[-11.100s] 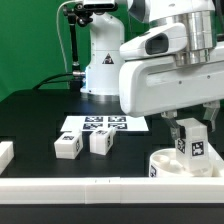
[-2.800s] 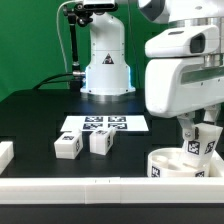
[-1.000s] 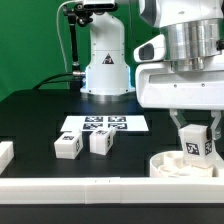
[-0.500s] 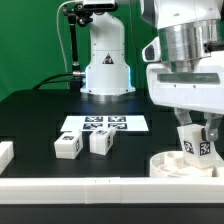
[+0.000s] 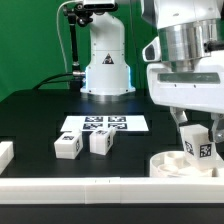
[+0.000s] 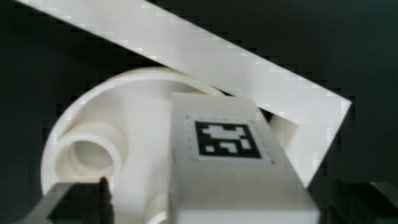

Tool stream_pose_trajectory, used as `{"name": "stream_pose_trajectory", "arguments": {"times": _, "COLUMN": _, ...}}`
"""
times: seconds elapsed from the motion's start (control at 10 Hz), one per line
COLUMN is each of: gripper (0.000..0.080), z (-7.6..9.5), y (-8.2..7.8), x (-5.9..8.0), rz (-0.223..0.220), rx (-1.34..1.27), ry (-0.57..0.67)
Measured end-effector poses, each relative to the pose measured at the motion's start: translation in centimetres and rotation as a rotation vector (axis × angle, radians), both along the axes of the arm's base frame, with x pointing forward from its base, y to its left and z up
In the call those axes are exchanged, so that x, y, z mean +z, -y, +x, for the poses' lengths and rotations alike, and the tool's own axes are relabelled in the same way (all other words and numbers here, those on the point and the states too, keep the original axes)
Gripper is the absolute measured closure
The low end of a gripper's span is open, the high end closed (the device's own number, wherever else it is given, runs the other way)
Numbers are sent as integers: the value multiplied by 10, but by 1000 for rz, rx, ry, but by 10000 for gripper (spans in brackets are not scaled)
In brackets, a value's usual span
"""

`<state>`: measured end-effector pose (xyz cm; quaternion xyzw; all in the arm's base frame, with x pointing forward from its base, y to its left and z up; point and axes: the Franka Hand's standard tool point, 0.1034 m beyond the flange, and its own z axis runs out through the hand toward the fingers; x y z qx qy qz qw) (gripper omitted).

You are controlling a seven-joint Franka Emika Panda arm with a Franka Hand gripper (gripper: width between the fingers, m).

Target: Assemble stool

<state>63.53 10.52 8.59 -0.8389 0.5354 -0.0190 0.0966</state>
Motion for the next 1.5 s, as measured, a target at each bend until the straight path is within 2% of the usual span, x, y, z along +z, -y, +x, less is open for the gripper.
{"name": "stream_pose_trajectory", "arguments": {"times": 0.2, "gripper": 152, "z": 3, "y": -2, "x": 16, "rz": -6, "rx": 76, "ry": 23}}
{"name": "stream_pose_trajectory", "arguments": {"times": 0.4, "gripper": 151, "z": 3, "y": -2, "x": 15, "rz": -14, "rx": 133, "ry": 31}}
{"name": "stream_pose_trajectory", "arguments": {"times": 0.6, "gripper": 151, "z": 3, "y": -2, "x": 14, "rz": -41, "rx": 306, "ry": 53}}
{"name": "stream_pose_trajectory", "arguments": {"times": 0.7, "gripper": 151, "z": 2, "y": -6, "x": 10, "rz": -71, "rx": 441, "ry": 53}}
{"name": "stream_pose_trajectory", "arguments": {"times": 1.1, "gripper": 151, "z": 12, "y": -9, "x": 17, "rz": -171, "rx": 943, "ry": 105}}
{"name": "stream_pose_trajectory", "arguments": {"times": 1.5, "gripper": 151, "z": 14, "y": -1, "x": 17, "rz": -202, "rx": 1209, "ry": 131}}
